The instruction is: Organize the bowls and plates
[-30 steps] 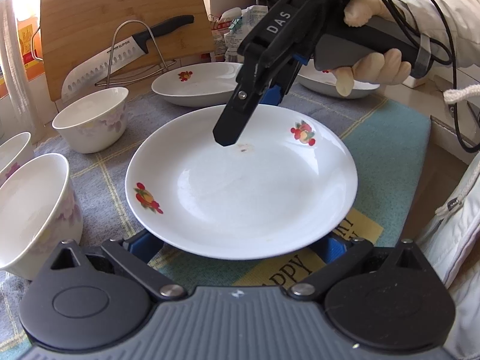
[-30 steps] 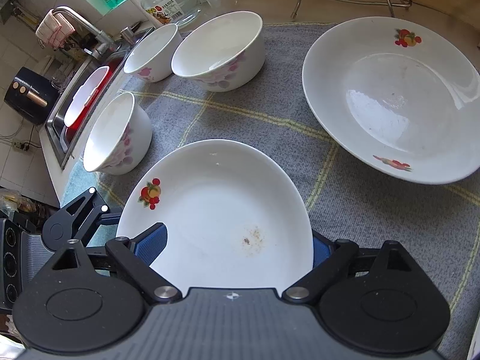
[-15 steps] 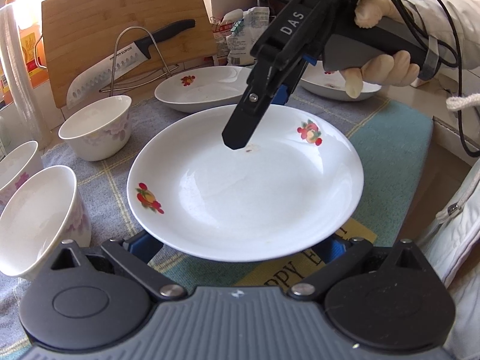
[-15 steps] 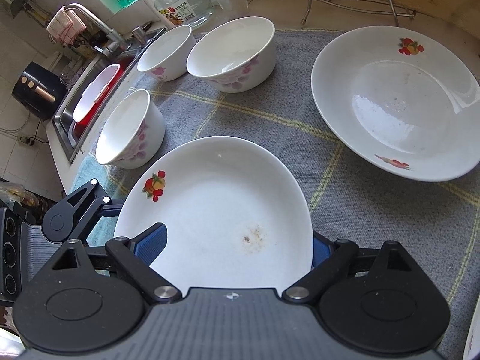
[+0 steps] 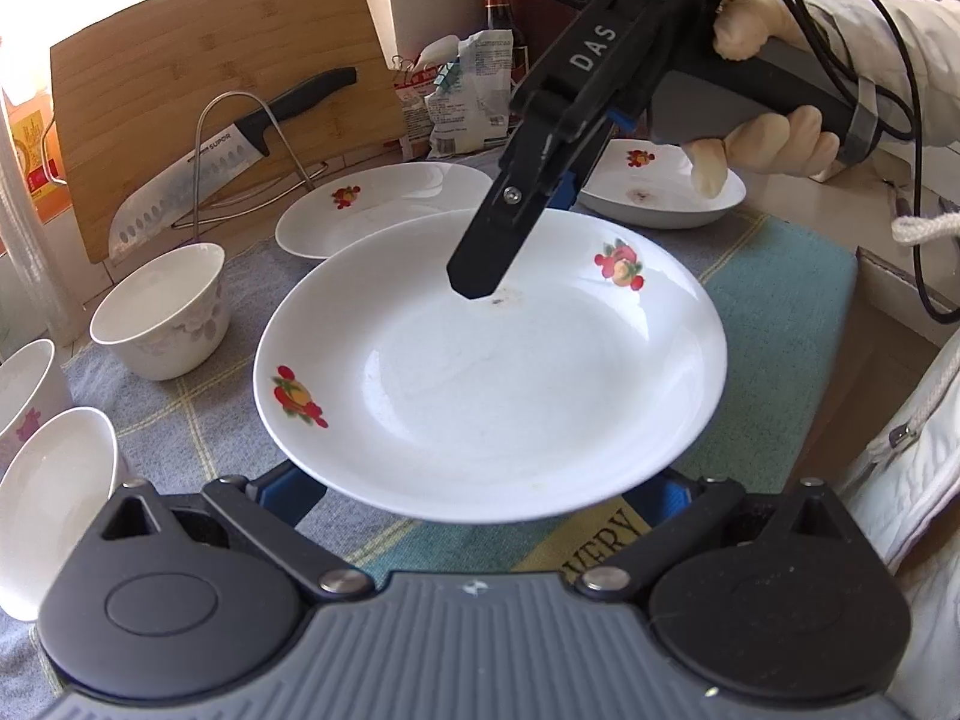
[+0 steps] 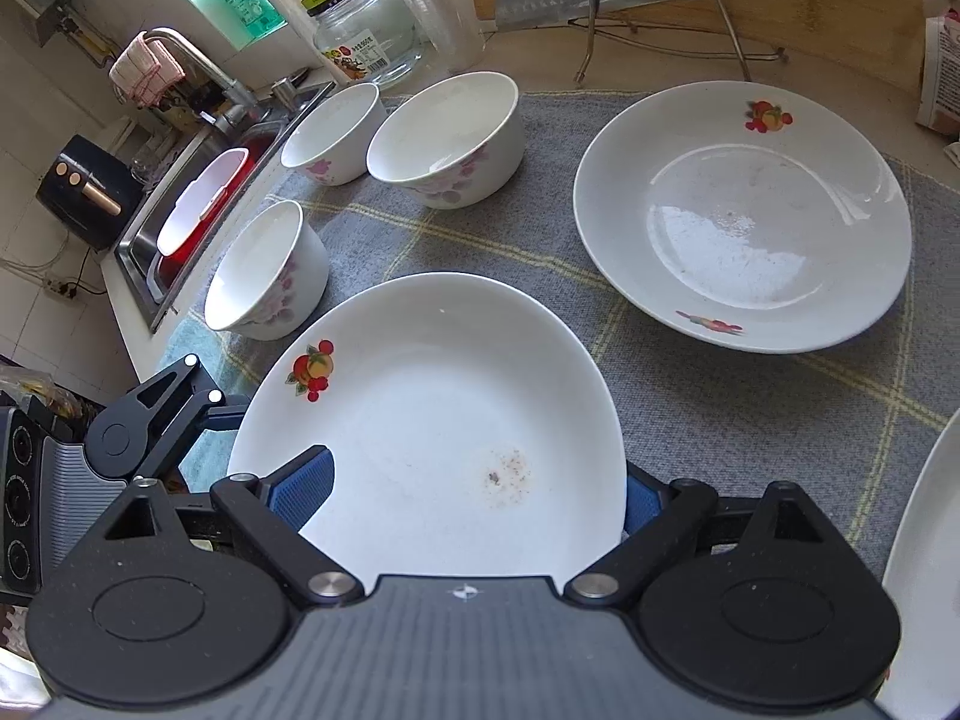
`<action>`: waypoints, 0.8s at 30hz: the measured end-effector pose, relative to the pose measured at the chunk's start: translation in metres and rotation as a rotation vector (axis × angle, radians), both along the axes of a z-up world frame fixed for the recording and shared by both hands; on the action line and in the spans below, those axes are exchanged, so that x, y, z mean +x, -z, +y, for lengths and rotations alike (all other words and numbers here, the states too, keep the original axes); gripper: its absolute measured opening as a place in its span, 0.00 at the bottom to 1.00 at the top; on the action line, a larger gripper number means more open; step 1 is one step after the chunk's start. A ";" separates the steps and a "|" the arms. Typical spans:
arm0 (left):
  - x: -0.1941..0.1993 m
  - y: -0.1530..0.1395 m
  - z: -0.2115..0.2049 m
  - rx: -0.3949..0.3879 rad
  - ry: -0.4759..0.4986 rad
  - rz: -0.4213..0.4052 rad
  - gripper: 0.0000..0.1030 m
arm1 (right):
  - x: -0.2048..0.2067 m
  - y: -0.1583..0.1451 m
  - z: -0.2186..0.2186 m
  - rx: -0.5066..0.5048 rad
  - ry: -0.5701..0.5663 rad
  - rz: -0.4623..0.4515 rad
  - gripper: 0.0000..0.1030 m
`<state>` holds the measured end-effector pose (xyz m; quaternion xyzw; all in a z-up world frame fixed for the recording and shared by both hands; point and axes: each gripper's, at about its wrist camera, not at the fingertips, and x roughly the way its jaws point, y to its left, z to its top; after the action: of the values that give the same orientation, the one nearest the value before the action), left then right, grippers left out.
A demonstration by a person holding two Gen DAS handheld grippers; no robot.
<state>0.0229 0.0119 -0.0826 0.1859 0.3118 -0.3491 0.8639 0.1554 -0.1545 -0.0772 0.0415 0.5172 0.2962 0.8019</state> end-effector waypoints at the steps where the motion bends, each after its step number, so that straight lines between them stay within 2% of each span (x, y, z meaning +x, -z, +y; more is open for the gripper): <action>1: 0.000 -0.001 -0.003 0.002 0.003 -0.003 0.99 | -0.001 -0.001 -0.003 0.000 0.003 -0.004 0.94; 24: 0.023 -0.015 -0.097 0.002 0.126 0.010 0.99 | -0.019 -0.020 -0.110 0.021 0.117 -0.053 0.95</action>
<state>0.0455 -0.0852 -0.0679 0.2045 0.3043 -0.4035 0.8383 0.1362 -0.2648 -0.0575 0.0720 0.4892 0.2552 0.8309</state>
